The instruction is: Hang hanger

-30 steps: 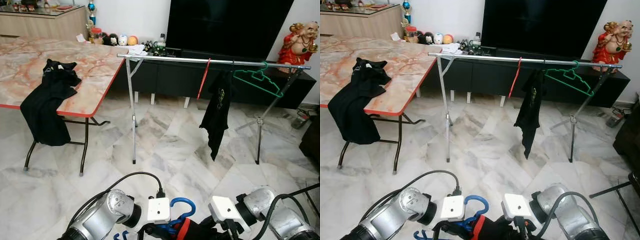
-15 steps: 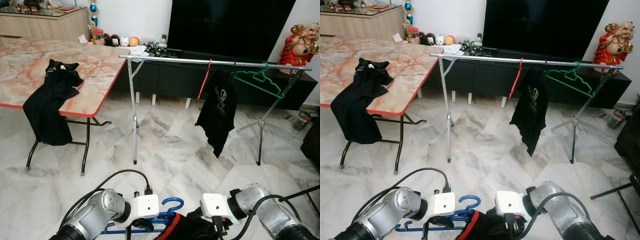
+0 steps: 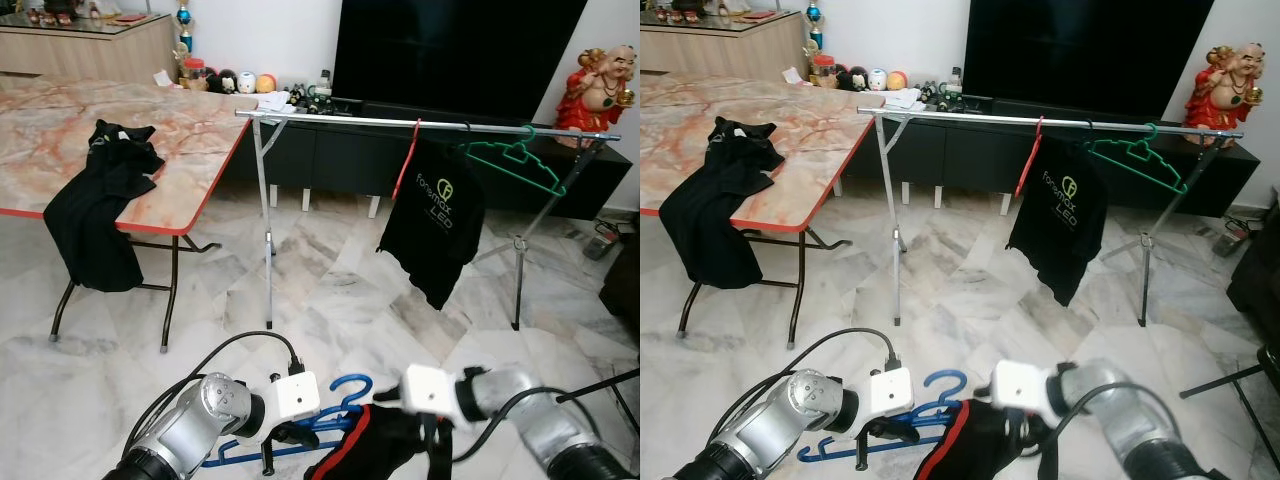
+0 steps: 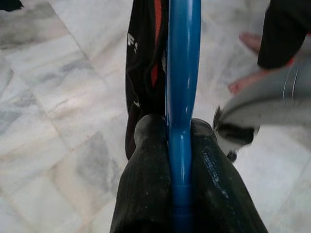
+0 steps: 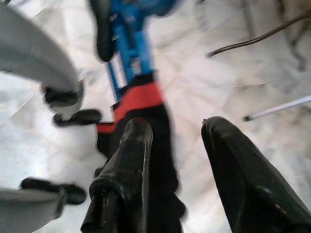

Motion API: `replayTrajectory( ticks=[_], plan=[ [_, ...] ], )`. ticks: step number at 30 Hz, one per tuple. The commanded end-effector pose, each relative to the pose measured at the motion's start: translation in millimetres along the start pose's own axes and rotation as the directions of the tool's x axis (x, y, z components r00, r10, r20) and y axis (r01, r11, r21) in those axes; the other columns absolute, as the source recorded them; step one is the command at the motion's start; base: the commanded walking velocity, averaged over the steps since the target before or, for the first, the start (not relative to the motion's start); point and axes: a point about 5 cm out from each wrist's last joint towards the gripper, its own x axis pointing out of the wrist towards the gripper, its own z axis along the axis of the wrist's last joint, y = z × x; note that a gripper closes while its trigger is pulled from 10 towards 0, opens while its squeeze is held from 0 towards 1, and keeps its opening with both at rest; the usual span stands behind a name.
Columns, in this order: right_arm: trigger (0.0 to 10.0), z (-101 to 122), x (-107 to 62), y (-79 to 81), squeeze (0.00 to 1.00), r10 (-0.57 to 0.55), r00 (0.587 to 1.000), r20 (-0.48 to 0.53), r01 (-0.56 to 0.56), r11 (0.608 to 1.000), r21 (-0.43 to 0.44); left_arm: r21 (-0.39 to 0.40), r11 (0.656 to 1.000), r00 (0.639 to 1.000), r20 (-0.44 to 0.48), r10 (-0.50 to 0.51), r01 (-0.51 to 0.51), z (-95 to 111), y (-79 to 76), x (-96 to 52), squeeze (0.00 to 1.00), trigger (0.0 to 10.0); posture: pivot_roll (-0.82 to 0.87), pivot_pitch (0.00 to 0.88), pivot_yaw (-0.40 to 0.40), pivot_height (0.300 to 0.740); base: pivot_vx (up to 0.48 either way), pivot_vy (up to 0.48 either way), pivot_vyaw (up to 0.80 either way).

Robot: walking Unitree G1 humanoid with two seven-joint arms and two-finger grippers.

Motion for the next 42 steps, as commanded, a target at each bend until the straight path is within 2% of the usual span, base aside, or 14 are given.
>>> replayTrajectory(
  ticks=[1,6,8,9,12,16,22,23,24,25,26,27,37,42],
  plan=[
    [10.0,4.9,-26.7,-12.2,0.0,-0.065,0.997,0.038,0.065,0.998,0.014,-0.007,1.0,0.997,0.078,0.011,-0.011,8.8,2.9,-4.4,0.0,0.0,0.03,0.0,-0.073,0.74,0.0,0.0,0.0],
    [10.0,1.3,-54.0,-12.0,0.0,-0.065,0.997,0.041,0.063,0.997,0.046,-0.043,0.999,0.993,0.121,0.008,-0.003,9.2,3.4,-6.1,0.0,0.0,0.02,0.0,-0.073,0.74,0.0,0.0,0.0],
    [10.0,-13.5,-76.1,-8.9,0.0,-0.065,0.997,-0.03,0.067,0.993,0.096,-0.087,0.996,0.985,0.174,0.015,0.0,10.0,4.9,-11.1,0.0,0.0,0.0,0.0,-0.071,0.74,0.0,0.0,0.0],
    [10.0,-24.3,-89.5,-0.7,1.0,-0.019,0.997,-0.074,0.029,0.991,0.133,-0.11,0.994,0.98,0.2,0.014,0.008,8.7,5.6,-17.3,0.0,0.0,0.0,0.0,-0.069,0.74,0.0,0.0,0.0],
    [10.0,-29.8,-97.2,7.1,1.0,0.025,0.997,-0.072,-0.012,0.984,0.176,-0.125,0.992,0.976,0.22,0.009,0.019,6.3,6.1,-24.6,0.0,0.0,-0.01,0.0,-0.064,0.74,0.0,0.0,0.0],
    [10.0,-47.7,-101.1,26.9,1.0,0.129,0.984,-0.121,-0.097,0.966,0.242,-0.15,0.988,0.962,0.273,0.014,0.029,3.2,10.9,-52.9,0.0,0.0,-0.01,0.0,-0.056,0.74,0.0,0.0,0.0],
    [10.0,-53.6,-95.5,24.8,1.0,0.092,0.984,-0.149,-0.055,0.97,0.237,-0.138,0.989,0.957,0.289,-0.017,0.06,2.8,9.7,-69.5,0.0,0.0,-0.01,0.0,-0.052,0.74,0.0,0.0,0.0],
    [10.0,-53.9,-93.6,23.4,0.91,0.077,0.985,-0.152,-0.04,0.972,0.233,-0.133,0.989,0.954,0.297,-0.029,0.072,4.4,8.8,-72.0,0.0,0.0,0.0,0.0,-0.05,0.74,0.0,0.0,0.0],
    [10.0,-54.0,-92.4,22.5,0.91,0.066,0.986,-0.154,-0.029,0.973,0.23,-0.13,0.988,0.952,0.303,-0.037,0.079,5.5,8.2,-73.6,0.0,0.0,0.0,0.0,-0.05,0.74,0.0,0.0,0.0],
    [10.0,-54.1,-89.8,18.8,0.62,0.023,0.985,-0.171,0.011,0.981,0.194,-0.123,0.988,0.947,0.318,-0.053,0.096,9.1,6.8,-77.3,0.0,0.0,0.0,0.0,-0.049,0.74,0.0,0.0,0.0],
    [10.0,-54.1,-89.8,18.8,0.62,0.023,0.985,-0.171,0.011,0.981,0.194,-0.123,0.988,0.947,0.318,-0.053,0.096,9.1,6.8,-77.3,0.0,0.0,0.0,0.0,-0.049,0.74,0.0,0.0,0.0],
    [10.0,-55.4,-86.4,14.7,0.0,-0.019,0.981,-0.193,0.054,0.983,0.177,-0.116,0.987,0.937,0.343,-0.065,0.111,13.9,6.1,-79.4,0.0,0.0,0.0,0.0,-0.045,0.74,0.0,0.0,0.0],
    [10.0,-54.5,-63.1,19.2,0.0,0.037,0.989,-0.146,-0.008,0.981,0.193,-0.062,0.98,0.902,0.404,-0.151,0.191,37.8,0.0,-67.8,0.0,0.0,0.0,0.0,-0.041,0.74,0.0,0.0,0.0],
    [10.0,-55.1,-54.4,16.4,0.0,0.01,0.988,-0.152,0.018,0.983,0.181,-0.032,0.979,0.891,0.42,-0.172,0.204,48.8,0.3,-66.9,0.0,0.0,0.01,0.0,-0.044,0.74,0.0,0.0,0.0]
  ],
)
